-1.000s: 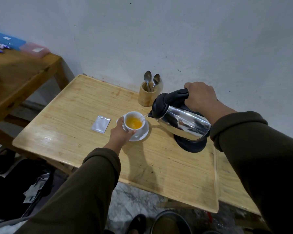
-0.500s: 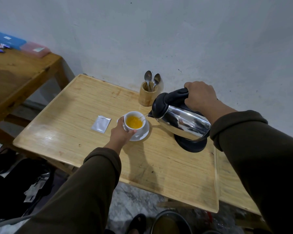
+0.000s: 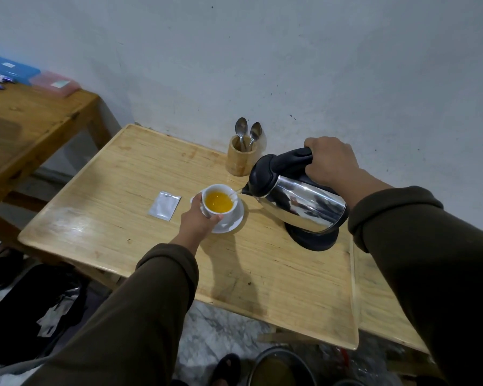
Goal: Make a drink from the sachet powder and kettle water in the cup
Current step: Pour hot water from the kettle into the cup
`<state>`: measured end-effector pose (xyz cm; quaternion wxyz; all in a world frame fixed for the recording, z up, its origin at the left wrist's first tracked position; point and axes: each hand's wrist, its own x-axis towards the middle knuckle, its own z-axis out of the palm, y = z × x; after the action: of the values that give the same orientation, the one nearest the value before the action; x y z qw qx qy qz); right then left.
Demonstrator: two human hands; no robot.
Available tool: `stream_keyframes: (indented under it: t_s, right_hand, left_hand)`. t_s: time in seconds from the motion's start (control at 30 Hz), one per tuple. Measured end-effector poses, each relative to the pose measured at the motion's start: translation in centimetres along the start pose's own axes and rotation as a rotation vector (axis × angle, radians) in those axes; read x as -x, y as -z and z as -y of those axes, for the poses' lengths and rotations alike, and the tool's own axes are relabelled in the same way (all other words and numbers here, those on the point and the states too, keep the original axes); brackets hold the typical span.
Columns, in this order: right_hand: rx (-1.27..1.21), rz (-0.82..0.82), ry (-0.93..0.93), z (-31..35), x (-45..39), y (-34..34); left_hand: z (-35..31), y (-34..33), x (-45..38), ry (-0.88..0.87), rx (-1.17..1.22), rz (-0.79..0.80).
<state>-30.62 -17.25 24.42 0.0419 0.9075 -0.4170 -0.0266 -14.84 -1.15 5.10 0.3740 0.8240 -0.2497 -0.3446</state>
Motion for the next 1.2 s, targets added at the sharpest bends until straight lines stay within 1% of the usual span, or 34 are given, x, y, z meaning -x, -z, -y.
stream_keyframes:
  t_s: [0.1, 0.23, 0.43, 0.53, 0.63, 0.73, 0.83, 1.0, 1.07, 1.13, 1.2]
  right_hand:
    - [-0.055, -0.03, -0.012, -0.7, 0.3, -0.2]
    - [-0.186, -0.075, -0.075, -2.1, 0.7, -0.8]
    - [-0.332, -0.141, -0.197, -4.0, 2.4, -2.0]
    - [-0.428, -0.181, -0.294, -4.7, 3.8, -3.0]
    - [-0.506, -0.217, -0.408, -5.3, 5.0, -4.0]
    - [-0.571, -0.252, -0.533, -5.9, 6.2, -4.9]
    - [-0.622, -0.313, -0.651, -6.5, 7.4, -5.7]
    - [-0.757, -0.426, -0.849, -7.4, 8.7, -6.9]
    - [-0.815, -0.449, -0.929, -7.6, 9.1, -7.1]
    - [-0.9, -0.477, -0.993, -7.7, 9.5, -7.6]
    - [-0.982, -0.515, -1.042, -7.7, 9.8, -8.3]
  left_hand:
    - [-0.1, 0.0, 0.1, 0.01, -0.011, 0.004]
    - [-0.3, -0.1, 0.5, 0.009, -0.032, 0.002]
    - [-0.9, -0.8, 2.3, 0.058, 0.047, -0.081]
    - [-0.5, -1.4, 2.6, 0.076, 0.024, -0.125]
    - [-0.3, -1.9, 3.0, 0.071, -0.003, -0.124]
    - [0.0, -2.4, 3.2, 0.046, -0.117, -0.087]
    - [0.4, -2.6, 3.5, -0.049, -0.335, -0.008]
    - [1.1, -3.1, 3.5, -0.18, -0.539, 0.035]
    - [1.2, -3.3, 3.6, -0.193, -0.553, 0.031]
    - [1.2, -3.4, 3.6, -0.157, -0.495, 0.027]
    - [1.3, -3.5, 3.3, -0.139, -0.496, 0.026]
